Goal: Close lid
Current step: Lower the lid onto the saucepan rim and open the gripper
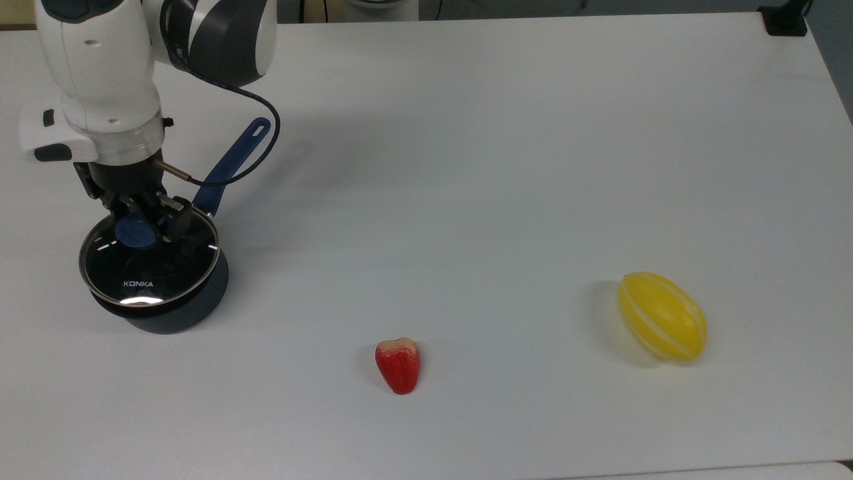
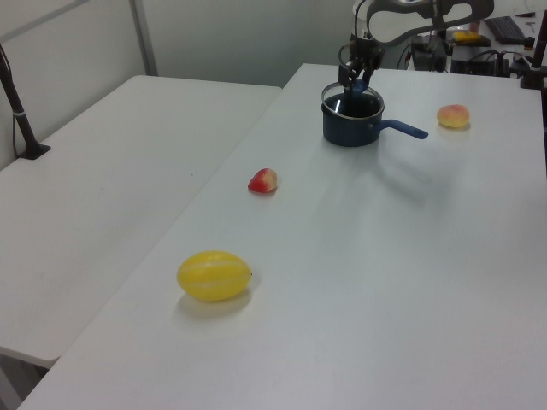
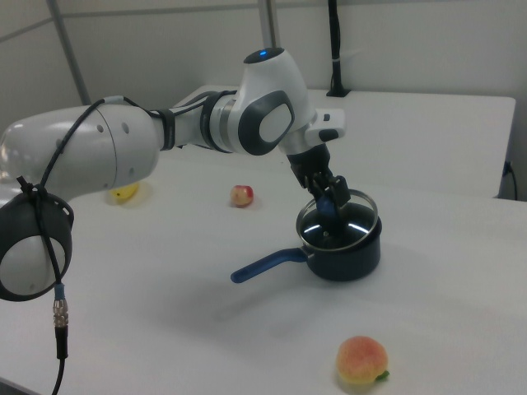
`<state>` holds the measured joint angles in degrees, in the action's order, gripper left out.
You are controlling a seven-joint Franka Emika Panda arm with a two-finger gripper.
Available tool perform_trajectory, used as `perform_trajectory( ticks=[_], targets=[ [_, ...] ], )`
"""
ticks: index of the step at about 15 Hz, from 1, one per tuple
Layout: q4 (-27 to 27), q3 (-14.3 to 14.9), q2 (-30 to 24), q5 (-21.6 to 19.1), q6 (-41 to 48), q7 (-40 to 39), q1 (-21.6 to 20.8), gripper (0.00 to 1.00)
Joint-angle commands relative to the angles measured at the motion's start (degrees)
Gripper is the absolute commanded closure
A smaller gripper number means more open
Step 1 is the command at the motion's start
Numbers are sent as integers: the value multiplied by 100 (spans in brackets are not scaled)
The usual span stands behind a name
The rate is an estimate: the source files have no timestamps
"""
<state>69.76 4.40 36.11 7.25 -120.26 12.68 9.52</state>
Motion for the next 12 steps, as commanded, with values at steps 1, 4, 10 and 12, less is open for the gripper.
perform_trajectory(
  ticks=[1, 4, 10, 12],
  targets=[
    [-76, 61, 62, 75, -42, -38, -64, 100],
    [-76, 61, 80, 75, -50, -38, -64, 96],
    [38, 61, 124, 119, -340, -38, -56, 89],
    [64, 53, 133, 154, -349, -38, -56, 89]
  ],
)
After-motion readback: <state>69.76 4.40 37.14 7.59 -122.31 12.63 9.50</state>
